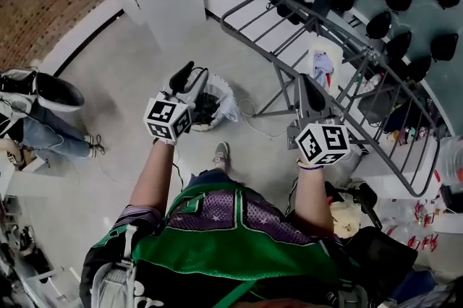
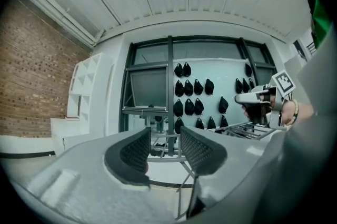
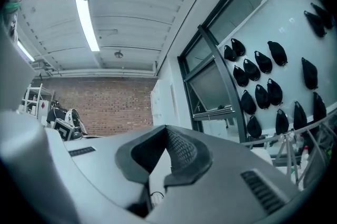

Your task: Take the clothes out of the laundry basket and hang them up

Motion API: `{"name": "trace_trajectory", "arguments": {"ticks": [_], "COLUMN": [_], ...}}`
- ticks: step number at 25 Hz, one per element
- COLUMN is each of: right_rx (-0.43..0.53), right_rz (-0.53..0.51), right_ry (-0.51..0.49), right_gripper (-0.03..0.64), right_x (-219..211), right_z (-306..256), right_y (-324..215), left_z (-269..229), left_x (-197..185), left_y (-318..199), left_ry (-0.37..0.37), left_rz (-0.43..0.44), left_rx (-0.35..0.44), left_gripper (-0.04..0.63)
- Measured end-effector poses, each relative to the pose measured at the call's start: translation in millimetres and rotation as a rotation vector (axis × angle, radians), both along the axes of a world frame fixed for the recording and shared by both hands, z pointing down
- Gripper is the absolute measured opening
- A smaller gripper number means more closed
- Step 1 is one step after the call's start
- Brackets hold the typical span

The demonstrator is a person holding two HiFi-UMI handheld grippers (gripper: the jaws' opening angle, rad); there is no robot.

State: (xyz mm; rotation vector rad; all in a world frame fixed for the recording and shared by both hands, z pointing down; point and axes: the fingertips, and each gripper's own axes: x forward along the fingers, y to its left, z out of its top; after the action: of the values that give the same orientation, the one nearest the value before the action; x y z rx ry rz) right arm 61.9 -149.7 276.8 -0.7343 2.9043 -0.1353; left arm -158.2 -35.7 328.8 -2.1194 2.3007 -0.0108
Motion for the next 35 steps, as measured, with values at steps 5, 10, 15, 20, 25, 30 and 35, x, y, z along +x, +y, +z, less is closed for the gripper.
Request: {"name": "trace_trajectory", "arguments": {"ticks": [5,10,15,20,25,30,35], "right_rx": [0.023,0.013,0.008,0.047,0.080,0.073,0.035], "right_rz": [-0.026,-0.039,-0.044,-0.045,-0.081,-0.122,-0.154], "right_ry": [0.037,0.056,0.072,0.091,0.104,0.130,0.174], "right_gripper": [0.000,0.000,0.000,0.046,0.232,0.268,0.268], "right_x": [-27.4,-62.2,-96.2,-123.5,-145.6,-161.3,-175.7], "right_z": [7.4,12.7,18.6,22.6,27.7,53.1,96.9], "right_y": [5.3,5.9,8.6,7.4,7.2,3.2,3.5], "left_z": [-1.4,-5.0,-9.8,-4.6,5.7,25.6,48.2], "left_x": [-18.3,-49.0,-80.4,-101.9,-112.9,-114.7,-124.3], "left_y": [15.4,22.0,28.3,24.7,19.5,12.4,11.4], "left_ry": [-0.027,-0.059,-0.064,-0.064,-0.048,-0.050,-0.037], "left_rz": [-0.046,-0.093,-0.120,-0.102,-0.086,-0.062,-0.053], "left_rx": [0.015,0.035,0.049,0.032,0.014,-0.020,-0.057], "left_gripper": [0.181,0.056,0.018,0.018,0.018,0.018,0.018]}}
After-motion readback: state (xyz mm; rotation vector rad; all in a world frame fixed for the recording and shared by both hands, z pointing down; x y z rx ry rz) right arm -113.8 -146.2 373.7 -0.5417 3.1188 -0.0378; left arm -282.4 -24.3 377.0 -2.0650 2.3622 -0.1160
